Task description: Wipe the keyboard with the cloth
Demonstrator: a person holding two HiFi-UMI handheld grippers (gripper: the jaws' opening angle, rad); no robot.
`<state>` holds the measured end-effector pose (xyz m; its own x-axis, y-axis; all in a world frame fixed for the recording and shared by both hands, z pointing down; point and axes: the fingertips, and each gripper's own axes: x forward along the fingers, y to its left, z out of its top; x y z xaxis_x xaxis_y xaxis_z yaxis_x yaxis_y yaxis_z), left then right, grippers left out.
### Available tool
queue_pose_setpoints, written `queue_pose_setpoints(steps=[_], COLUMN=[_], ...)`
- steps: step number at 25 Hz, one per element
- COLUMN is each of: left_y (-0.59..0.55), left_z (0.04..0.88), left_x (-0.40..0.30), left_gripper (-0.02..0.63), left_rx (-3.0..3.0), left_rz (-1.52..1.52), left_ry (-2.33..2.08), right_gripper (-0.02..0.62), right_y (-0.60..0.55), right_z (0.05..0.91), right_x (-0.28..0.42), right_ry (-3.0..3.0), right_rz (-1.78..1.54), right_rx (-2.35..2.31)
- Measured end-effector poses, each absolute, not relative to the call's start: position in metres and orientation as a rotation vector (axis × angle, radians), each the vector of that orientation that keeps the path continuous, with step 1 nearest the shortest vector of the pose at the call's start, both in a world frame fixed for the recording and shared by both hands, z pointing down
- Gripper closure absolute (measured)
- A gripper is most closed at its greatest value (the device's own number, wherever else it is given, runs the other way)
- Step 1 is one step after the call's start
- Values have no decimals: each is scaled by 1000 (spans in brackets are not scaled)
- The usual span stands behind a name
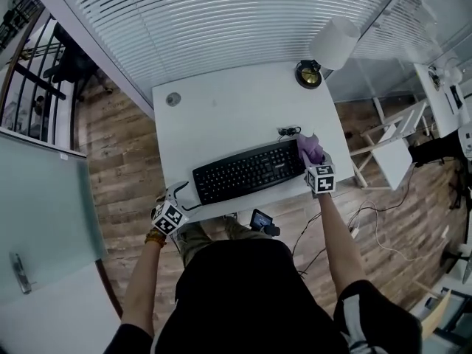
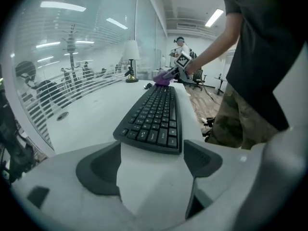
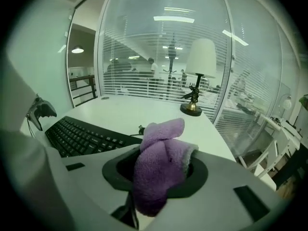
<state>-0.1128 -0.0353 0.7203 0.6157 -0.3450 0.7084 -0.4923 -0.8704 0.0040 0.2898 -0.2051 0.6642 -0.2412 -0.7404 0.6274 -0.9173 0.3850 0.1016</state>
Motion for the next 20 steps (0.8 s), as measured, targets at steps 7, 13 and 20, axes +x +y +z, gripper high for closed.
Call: queue_pose_setpoints(steps=[7, 13, 20], left_y=[-31, -36, -39], left_z=[736, 740, 738], left_x=[-96, -92, -89], left_gripper=[201, 192, 192], left_rx=[2647, 2650, 2585], left_rz=[1183, 1163, 1061], left_ry=[-556, -562, -676], right_gripper=[469, 471, 472], right_y=[-203, -203, -197], right_z=[684, 696, 698], right_x=[273, 258, 243], right_ry=[-2097, -2111, -2134], right_rz=[518, 520, 565], right_rx=[1363, 1273, 1233])
